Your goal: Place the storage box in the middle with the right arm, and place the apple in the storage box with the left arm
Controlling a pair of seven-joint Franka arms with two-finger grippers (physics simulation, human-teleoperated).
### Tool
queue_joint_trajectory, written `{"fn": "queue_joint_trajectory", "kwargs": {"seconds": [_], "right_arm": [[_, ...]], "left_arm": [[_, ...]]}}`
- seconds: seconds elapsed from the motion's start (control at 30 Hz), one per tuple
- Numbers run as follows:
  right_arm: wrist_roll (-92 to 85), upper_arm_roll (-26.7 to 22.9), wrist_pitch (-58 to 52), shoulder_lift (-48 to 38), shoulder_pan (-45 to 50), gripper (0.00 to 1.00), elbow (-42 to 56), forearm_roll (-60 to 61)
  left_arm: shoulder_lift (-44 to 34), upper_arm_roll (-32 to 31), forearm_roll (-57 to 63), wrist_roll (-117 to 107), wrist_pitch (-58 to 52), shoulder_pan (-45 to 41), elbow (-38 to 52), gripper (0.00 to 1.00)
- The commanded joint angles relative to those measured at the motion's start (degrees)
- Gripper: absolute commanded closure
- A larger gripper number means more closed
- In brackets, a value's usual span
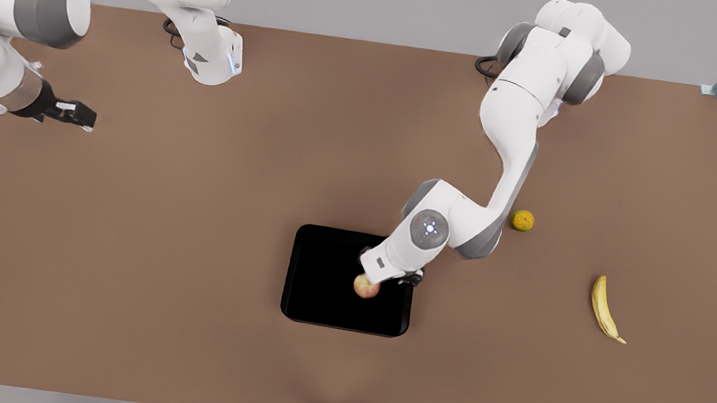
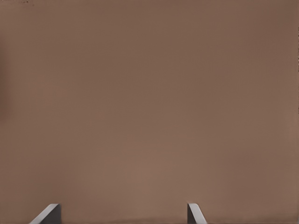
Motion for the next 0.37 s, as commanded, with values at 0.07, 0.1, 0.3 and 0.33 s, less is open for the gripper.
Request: {"fn": "queue_joint_trajectory", "kwargs": {"seconds": [0.07,0.1,0.3,0.33], "right_arm": [[-0.76,-0.03,-0.03,-0.08,4.04,0.0,0.18,0.03],[-0.76,-0.03,-0.03,-0.08,4.04,0.0,0.18,0.03],[-0.58,-0.12,0.15,-0.08,4.04,0.0,0.62,-0.06],[-0.49,-0.12,0.06,-0.08,3.95,0.0,0.53,-0.06]], "left_arm": [[-16.65,18.93,0.74,1.26,-39.23,0.51,0.47,0.0],[-17.61,21.31,1.8,7.42,-45.54,1.12,4.15,0.0],[-28.78,-6.2,13.93,16.66,-44.6,22.4,-3.75,0.0],[-28.78,-6.11,13.67,16.66,-44.51,22.4,-3.75,0.0]]}}
